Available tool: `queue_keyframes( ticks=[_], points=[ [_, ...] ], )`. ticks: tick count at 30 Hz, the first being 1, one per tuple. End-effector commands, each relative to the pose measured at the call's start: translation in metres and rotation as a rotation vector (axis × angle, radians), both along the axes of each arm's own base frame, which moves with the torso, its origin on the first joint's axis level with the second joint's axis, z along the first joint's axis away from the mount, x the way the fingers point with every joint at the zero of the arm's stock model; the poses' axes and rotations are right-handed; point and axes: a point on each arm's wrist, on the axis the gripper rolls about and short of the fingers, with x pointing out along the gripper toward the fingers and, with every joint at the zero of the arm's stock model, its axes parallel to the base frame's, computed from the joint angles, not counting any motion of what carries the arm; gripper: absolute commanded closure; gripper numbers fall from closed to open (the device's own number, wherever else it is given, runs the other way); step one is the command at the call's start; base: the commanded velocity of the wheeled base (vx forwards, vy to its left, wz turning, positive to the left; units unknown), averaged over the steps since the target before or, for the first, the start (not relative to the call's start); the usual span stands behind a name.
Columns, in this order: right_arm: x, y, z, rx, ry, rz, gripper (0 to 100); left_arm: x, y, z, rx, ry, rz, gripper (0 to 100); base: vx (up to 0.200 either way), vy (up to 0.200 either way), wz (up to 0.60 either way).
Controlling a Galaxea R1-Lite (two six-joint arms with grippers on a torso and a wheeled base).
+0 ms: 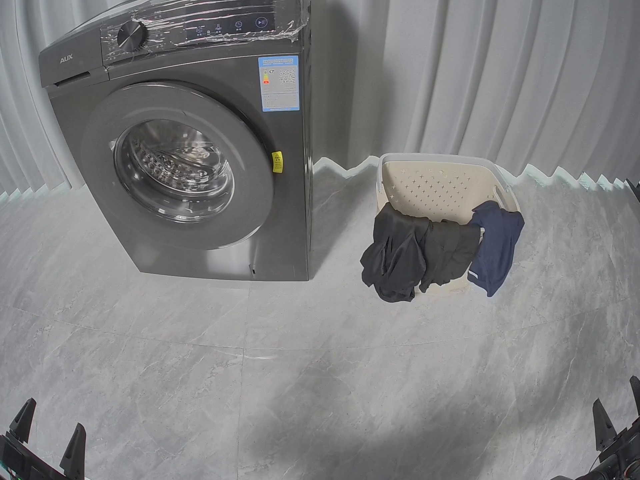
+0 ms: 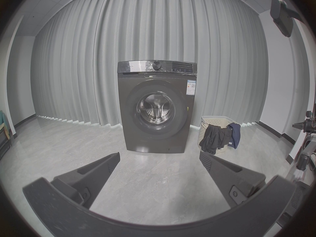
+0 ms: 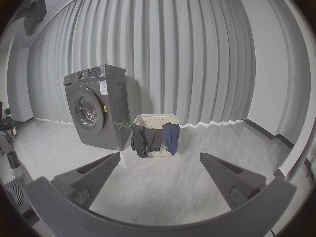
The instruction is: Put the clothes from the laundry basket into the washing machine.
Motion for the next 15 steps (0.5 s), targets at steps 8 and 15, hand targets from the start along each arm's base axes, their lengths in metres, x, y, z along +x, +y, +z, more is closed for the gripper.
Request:
queue_keyframes(
  ticks=[8, 15],
  points=[
    [0.0, 0.0, -0.0048, 0.0, 0.0, 0.0, 0, 0.0001, 0.0, -0.0048, -0.001, 0.001, 0.0, 0, 0.0, -0.2, 0.0],
    [0.0, 0.0, -0.0048, 0.0, 0.0, 0.0, 0, 0.0001, 0.0, -0.0048, -0.001, 0.001, 0.0, 0, 0.0, -0.2, 0.0]
  ],
)
